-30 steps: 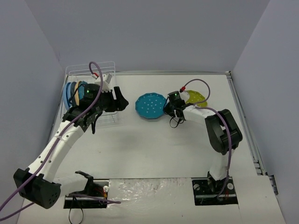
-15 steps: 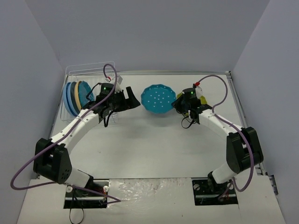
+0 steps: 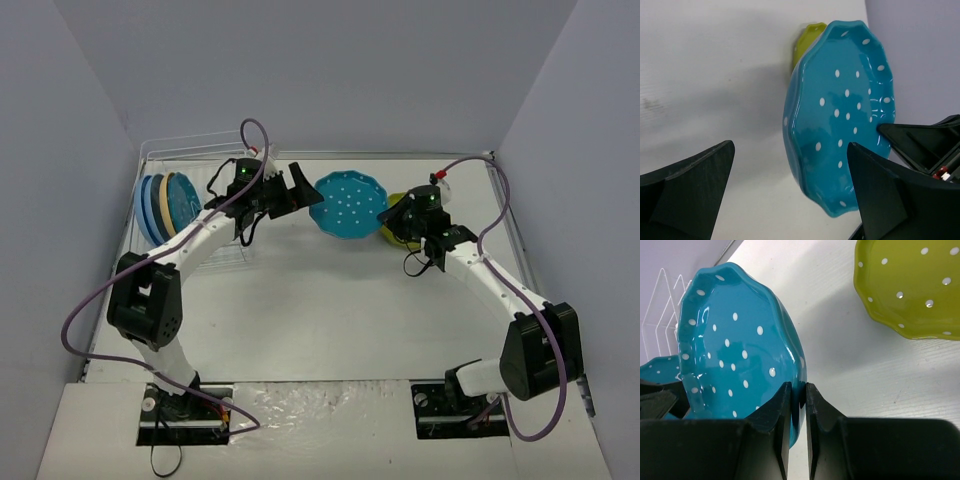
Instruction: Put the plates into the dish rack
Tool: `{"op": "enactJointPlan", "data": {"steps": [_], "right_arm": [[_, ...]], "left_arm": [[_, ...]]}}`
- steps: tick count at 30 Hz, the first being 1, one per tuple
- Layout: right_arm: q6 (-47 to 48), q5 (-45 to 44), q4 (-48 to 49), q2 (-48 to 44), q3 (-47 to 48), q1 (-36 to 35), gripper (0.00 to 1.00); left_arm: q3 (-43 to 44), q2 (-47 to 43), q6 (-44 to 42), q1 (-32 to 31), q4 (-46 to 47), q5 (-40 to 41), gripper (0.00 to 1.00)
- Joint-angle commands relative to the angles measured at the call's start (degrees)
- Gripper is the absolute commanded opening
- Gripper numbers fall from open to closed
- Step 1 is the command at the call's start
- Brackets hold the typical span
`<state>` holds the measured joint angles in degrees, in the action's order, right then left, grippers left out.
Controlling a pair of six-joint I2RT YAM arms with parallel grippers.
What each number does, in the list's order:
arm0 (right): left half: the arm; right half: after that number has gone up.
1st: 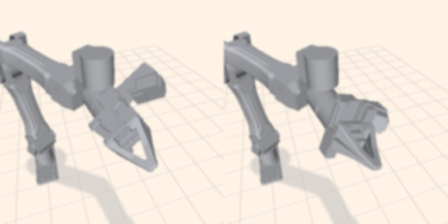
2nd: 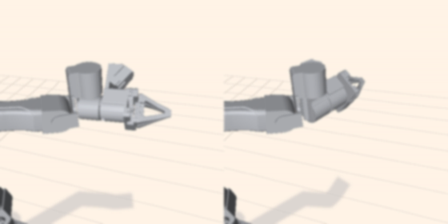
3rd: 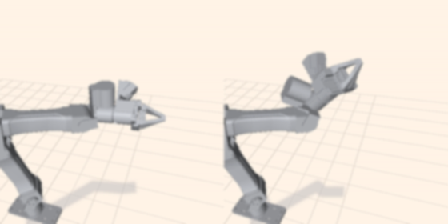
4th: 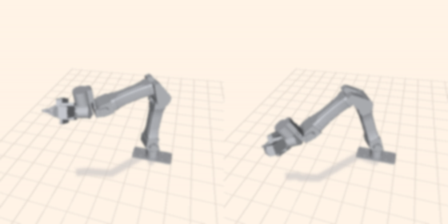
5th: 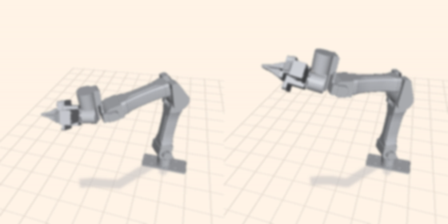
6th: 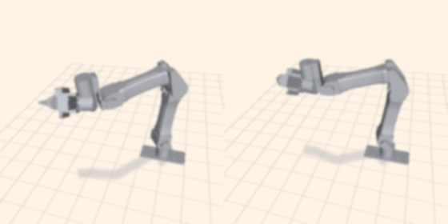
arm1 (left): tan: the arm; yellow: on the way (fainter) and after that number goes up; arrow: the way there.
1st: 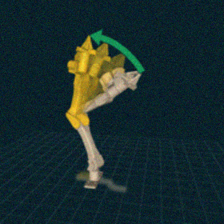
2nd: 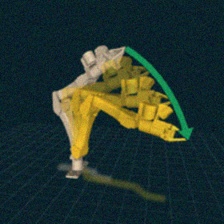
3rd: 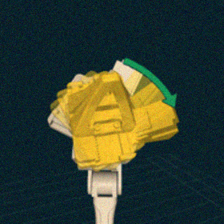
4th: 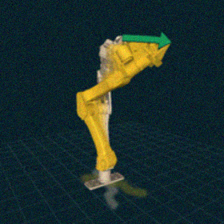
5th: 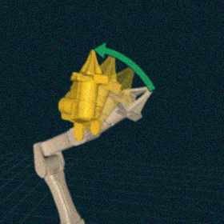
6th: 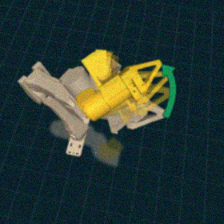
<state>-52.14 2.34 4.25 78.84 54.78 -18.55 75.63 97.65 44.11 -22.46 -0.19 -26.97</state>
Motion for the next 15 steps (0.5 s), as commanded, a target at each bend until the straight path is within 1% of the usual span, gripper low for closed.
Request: {"op": "enactJointPlan", "data": {"steps": [1, 4, 7, 11, 12, 15], "right_arm": [[-1.83, 2.98, 9.0, -5.68, 1.99, 0.59, 0.0], [-1.74, 3.52, 8.76, -6.06, 1.91, 0.7, 0.0], [-1.98, 3.97, 8.76, -6.32, 1.67, 0.7, 0.0], [-1.97, 4.14, 8.76, -6.68, 1.68, 0.65, 0.0], [-1.91, 4.24, 8.76, -6.69, 1.74, 0.71, 0.0], [-1.91, 4.16, 8.71, -6.87, 1.82, 0.74, 0.0]], "left_arm": [[4.88, 2.09, 5.19, -0.31, 11.36, -5.34, 0.91], [4.64, 4.04, 7.6, -0.39, 16.57, -7.1, 0.91], [4.12, 5.89, 12.63, -0.47, 23.34, -9.93, 0.91], [3.72, 8.41, 17.32, -0.83, 29.55, -12.9, 0.9], [3.31, 8.62, 18.87, -0.86, 31.79, -13.55, 0.89], [3.35, 9.53, 21.2, -1.24, 34.02, -15.56, 0.84]]}}
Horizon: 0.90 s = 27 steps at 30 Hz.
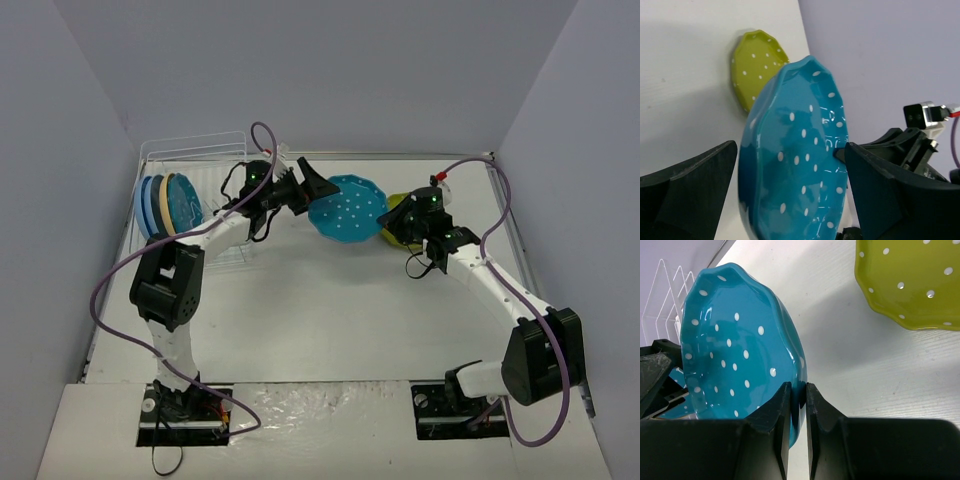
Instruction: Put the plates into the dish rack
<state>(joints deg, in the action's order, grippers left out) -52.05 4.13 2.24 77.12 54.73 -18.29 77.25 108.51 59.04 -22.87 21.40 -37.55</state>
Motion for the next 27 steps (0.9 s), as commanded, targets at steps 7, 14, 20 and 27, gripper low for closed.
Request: {"op": "enactJointPlan", "data": {"steps": [7, 14, 20, 27], "right_arm": [[-1.64, 2.27, 10.69, -5.23, 2.41, 0.45, 0.0], [-1.39, 2.65, 10.77, -4.88, 2.94, 0.54, 0.0], [-1.12, 2.93, 10.86, -4.72, 3.07, 0.62, 0.0], [0.41, 3.96, 10.85, -5.35, 2.02, 0.39, 0.0]], "left_arm": [[-0.68, -3.66, 6.62, -1.65, 11.96, -6.52, 0.7], [-3.01, -7.69, 4.57, -1.75, 8.47, -7.22, 0.5], [-3.42, -8.67, 4.41, -2.0, 7.94, -7.34, 0.32], [-1.14, -9.18, 2.55, -2.33, 4.8, -5.65, 0.0]]}}
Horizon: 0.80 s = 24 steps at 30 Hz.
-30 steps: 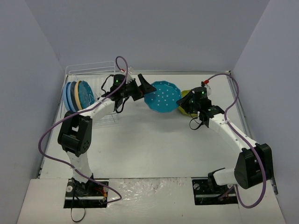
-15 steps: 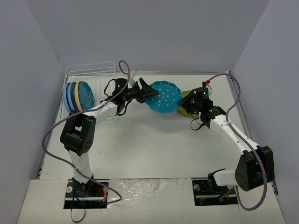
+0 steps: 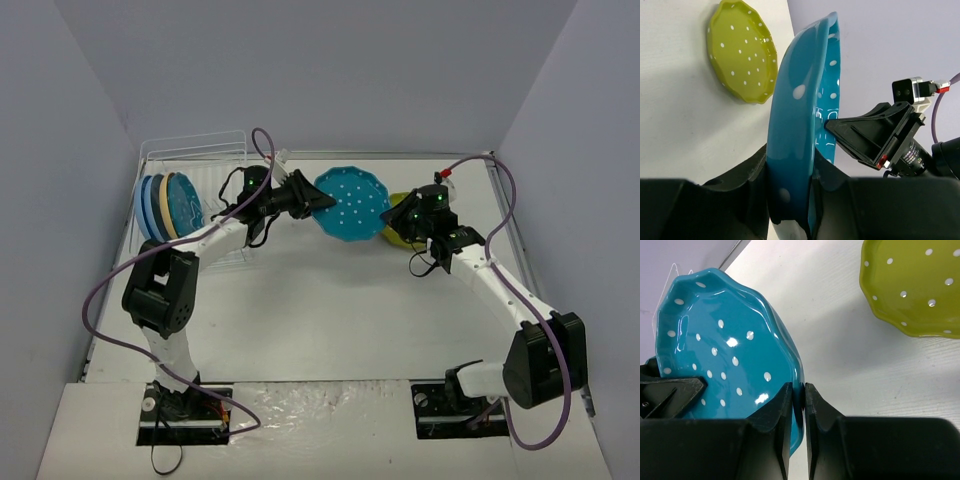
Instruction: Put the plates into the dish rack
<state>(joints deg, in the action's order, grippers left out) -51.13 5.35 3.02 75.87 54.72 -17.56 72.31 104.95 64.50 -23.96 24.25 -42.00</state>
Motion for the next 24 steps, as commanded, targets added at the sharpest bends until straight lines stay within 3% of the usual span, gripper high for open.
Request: {"op": "enactJointPlan", "data": {"steps": [1, 4, 5, 7, 10, 13, 21, 24], "right_arm": [[-0.05, 2.88, 9.93, -4.14, 1.98, -0.43, 0.0], [1.39, 3.29, 9.07, -3.98, 2.37, -0.52, 0.27], [1.76, 3.34, 8.67, -3.98, 2.52, -0.47, 0.32], [2.52, 3.27, 8.01, -3.98, 2.72, -0.53, 0.6], [3.72, 3.2, 6.47, -3.98, 3.13, -0.52, 0.74], [4.62, 2.8, 5.25, -4.21, 2.82, -0.52, 0.79], [6.18, 1.18, 4.19, -7.42, -1.68, -0.37, 0.8], [6.72, 0.53, 4.27, -7.92, -3.5, -0.42, 0.8]], "left_arm": [[4.56, -5.84, -3.58, -1.33, 0.56, -0.88, 0.0], [5.48, -7.14, -5.47, -1.41, -0.49, 0.43, 0.0], [5.93, -7.57, -6.04, -1.34, -1.16, 0.52, 0.0], [7.26, -8.82, -7.78, -1.24, -3.21, 1.19, 0.0], [10.13, -10.86, -11.24, -0.71, -8.12, 2.74, 0.0], [12.51, -12.67, -14.26, 0.25, -12.78, 4.87, 0.0], [14.25, -23.35, -22.87, 7.28, -24.25, 8.12, 0.0], [15.4, -28.29, -30.37, 11.16, -34.07, 12.11, 0.0]]}}
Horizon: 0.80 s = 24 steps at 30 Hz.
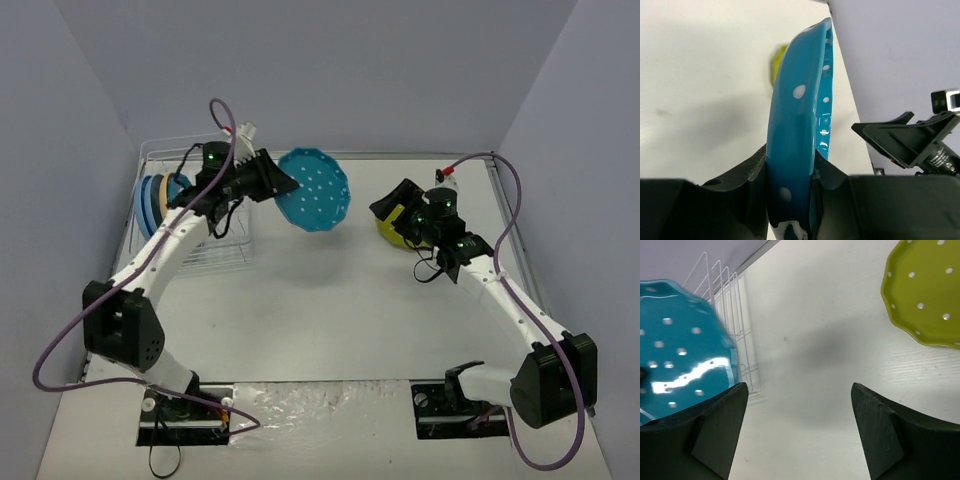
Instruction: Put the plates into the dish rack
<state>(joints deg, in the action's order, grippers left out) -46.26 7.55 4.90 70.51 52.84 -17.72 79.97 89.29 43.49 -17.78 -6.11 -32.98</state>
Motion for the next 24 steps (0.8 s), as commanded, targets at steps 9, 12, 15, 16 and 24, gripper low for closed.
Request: {"op": "enactJointPlan", "data": {"steps": [9, 12, 15, 16, 24], "right_arm": [[3.51, -3.94, 2.89, -2.39, -5.07, -0.32, 0.8], [3.61, -3.93, 3.32, -2.06, -5.5, -0.33, 0.8], [3.54, -3.86, 3.98, -2.04, -6.08, -0.3, 0.8], [3.54, -3.86, 4.11, -1.95, -6.26, -0.3, 0.8], [2.67, -2.88, 6.45, -0.87, -8.08, -0.35, 0.79]], "left_arm": [[10.17, -19.69, -29.03, 10.53, -20.18, 25.62, 0.0], [9.29, -18.73, -33.57, 10.91, -19.78, 32.13, 0.0], [9.06, -17.13, -36.01, 11.36, -19.29, 37.45, 0.0], [8.89, -16.43, -36.67, 11.45, -19.16, 38.55, 0.0], [8.73, -12.42, -39.98, 12.07, -16.67, 45.6, 0.0]]}}
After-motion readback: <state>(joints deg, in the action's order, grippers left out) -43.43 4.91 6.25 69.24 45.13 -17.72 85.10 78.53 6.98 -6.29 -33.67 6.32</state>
